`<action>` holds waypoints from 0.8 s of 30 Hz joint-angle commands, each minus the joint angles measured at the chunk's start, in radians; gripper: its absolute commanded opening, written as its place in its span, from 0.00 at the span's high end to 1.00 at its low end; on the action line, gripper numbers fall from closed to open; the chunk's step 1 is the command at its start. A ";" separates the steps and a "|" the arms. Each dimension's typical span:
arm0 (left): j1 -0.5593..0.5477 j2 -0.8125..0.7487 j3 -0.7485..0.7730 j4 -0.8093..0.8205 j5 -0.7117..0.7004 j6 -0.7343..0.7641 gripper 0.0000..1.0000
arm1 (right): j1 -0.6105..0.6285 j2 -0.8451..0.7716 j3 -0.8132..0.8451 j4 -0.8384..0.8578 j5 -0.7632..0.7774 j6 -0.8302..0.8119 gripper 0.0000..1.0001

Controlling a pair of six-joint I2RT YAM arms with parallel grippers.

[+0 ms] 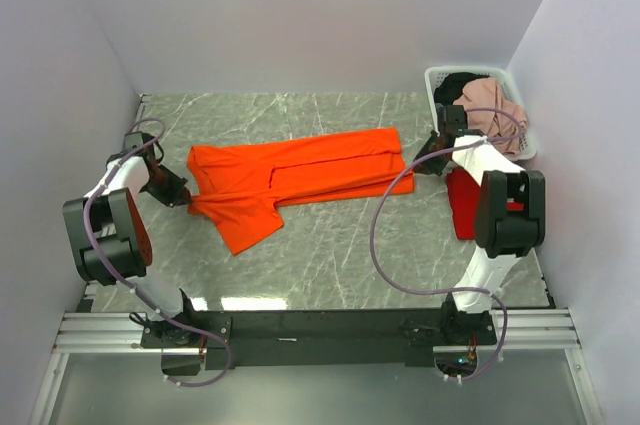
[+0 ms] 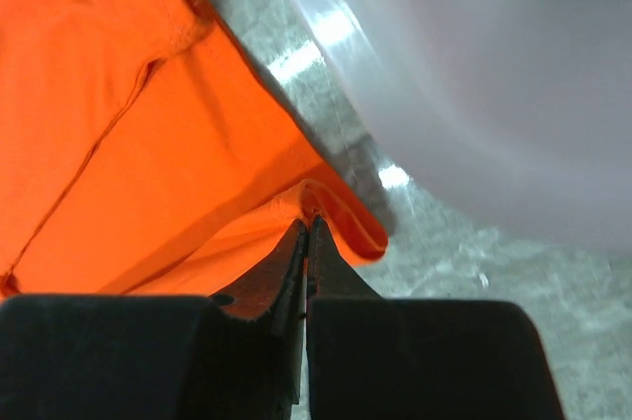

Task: Fold and stack the t-shirts
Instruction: Fold the tshirt

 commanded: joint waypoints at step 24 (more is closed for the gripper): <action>-0.028 -0.189 0.015 0.035 -0.138 -0.012 0.11 | 0.140 -0.077 0.045 0.051 0.043 -0.061 0.58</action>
